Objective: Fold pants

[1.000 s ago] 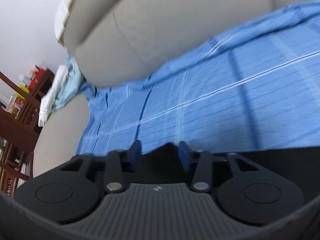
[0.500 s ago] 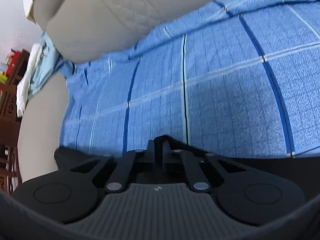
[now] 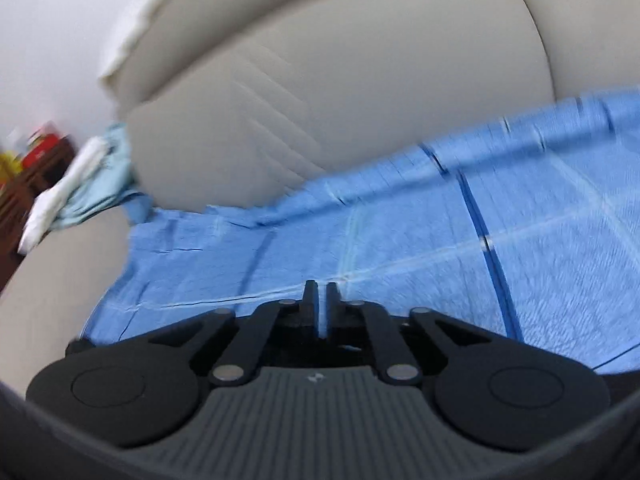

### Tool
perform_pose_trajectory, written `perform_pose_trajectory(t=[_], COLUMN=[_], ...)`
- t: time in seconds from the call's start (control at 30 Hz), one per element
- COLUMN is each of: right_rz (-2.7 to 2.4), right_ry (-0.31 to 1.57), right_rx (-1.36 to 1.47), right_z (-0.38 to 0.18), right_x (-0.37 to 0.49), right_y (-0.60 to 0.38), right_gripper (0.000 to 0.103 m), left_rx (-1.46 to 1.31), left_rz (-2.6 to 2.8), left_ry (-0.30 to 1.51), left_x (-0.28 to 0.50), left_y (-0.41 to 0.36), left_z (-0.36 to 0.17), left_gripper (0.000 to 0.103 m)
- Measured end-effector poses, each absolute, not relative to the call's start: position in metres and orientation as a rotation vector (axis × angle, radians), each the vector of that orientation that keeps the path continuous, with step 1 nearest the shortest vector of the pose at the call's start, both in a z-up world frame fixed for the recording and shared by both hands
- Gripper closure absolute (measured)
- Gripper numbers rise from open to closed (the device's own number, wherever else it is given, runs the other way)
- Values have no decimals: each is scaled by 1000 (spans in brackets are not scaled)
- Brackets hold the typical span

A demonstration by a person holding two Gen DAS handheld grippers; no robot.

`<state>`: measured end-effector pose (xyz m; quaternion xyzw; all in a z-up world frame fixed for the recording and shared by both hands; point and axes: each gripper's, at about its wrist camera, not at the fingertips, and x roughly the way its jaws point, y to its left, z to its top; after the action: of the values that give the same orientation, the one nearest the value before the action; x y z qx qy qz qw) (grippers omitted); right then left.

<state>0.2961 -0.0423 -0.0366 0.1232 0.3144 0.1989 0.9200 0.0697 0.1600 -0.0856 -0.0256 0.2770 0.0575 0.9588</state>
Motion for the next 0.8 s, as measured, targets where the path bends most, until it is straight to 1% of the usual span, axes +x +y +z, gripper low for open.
perform_pose_trajectory(t=[0.07, 0.1, 0.13, 0.17, 0.3, 0.33, 0.37, 0.43, 0.6, 0.63, 0.7, 0.73, 0.77, 0.8], right_rz=[490, 536, 583, 619, 644, 621, 613, 567, 376, 342, 238, 184, 110, 49], right_ry=[578, 564, 564, 573, 635, 645, 632, 623, 573, 567, 558, 555, 565, 577], right_rx=[214, 202, 184, 159, 20, 20, 38, 74, 48, 49, 23, 18, 19, 34], right_z=[-31, -31, -33, -36, -61, -67, -70, -69, -60, -59, -58, -58, -60, -59], right_x=[276, 266, 257, 250, 233, 232, 231, 233, 237, 238, 242, 245, 251, 252], right_y=[-33, -28, -22, -15, 0, -7, -20, -49, -132, -149, -180, -199, -216, -232], right_gripper=[86, 80, 70, 69, 68, 71, 76, 78, 78, 76, 76, 63, 55, 54], left_rx=[-55, -58, -60, -61, -54, -51, -49, -48, -48, -49, -53, -56, -62, -67], left_rz=[117, 116, 116, 116, 119, 119, 119, 119, 124, 125, 127, 129, 132, 129], left_ry=[561, 560, 560, 559, 556, 555, 554, 553, 549, 548, 547, 548, 552, 558], left_x=[70, 70, 70, 69, 69, 68, 68, 68, 67, 67, 67, 67, 67, 67], left_y=[160, 160, 160, 160, 159, 159, 158, 158, 156, 156, 156, 156, 156, 156], left_z=[-85, -86, -85, -85, -86, -86, -86, -86, -86, -86, -86, -86, -85, -83], left_gripper=[70, 70, 70, 70, 70, 70, 69, 69, 69, 69, 69, 69, 69, 66])
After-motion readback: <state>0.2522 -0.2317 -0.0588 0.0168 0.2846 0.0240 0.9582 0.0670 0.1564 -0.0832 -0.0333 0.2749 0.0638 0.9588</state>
